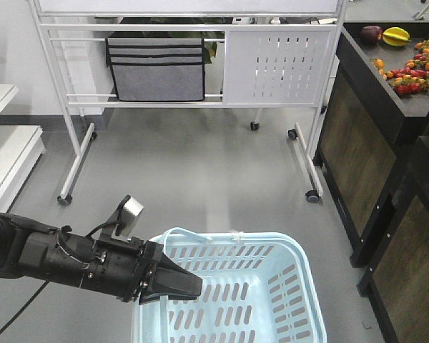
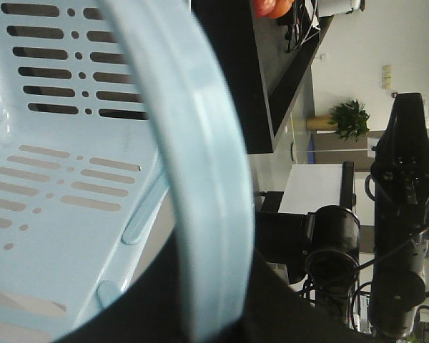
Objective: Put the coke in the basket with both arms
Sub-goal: 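Drive the base past the whiteboard toward the snack shelves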
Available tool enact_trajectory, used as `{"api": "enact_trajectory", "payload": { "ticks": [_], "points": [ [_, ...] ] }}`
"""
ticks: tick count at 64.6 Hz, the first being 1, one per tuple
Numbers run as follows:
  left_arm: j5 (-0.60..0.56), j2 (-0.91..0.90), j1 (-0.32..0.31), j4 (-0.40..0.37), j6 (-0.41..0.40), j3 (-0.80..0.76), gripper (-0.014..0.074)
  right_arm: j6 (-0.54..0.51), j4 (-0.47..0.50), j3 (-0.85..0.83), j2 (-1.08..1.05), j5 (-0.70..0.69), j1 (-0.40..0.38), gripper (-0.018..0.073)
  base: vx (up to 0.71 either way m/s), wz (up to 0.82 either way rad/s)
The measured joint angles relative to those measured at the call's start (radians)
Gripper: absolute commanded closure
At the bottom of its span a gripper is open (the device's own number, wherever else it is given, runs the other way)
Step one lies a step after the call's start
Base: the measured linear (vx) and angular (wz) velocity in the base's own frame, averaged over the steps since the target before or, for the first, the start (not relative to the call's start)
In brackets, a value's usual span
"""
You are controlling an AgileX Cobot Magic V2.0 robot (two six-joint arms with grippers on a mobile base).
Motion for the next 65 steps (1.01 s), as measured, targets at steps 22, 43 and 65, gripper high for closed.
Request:
{"api": "enact_trajectory", "payload": {
  "ticks": [22, 43, 65],
  "points": [
    [0.000, 0.000, 0.000, 0.000, 0.000, 0.000, 0.0602, 0.000, 0.000, 0.000, 0.000, 0.000, 0.000, 0.0568, 0.17, -0.03],
    [0.000, 0.000, 0.000, 0.000, 0.000, 0.000, 0.0602, 0.000, 0.000, 0.000, 0.000, 0.000, 0.000, 0.0568, 0.19, -0.03],
    [0.000, 0.000, 0.000, 0.000, 0.000, 0.000, 0.0602, 0.000, 0.000, 0.000, 0.000, 0.000, 0.000, 0.0568, 0.18, 0.01]
  ]
}}
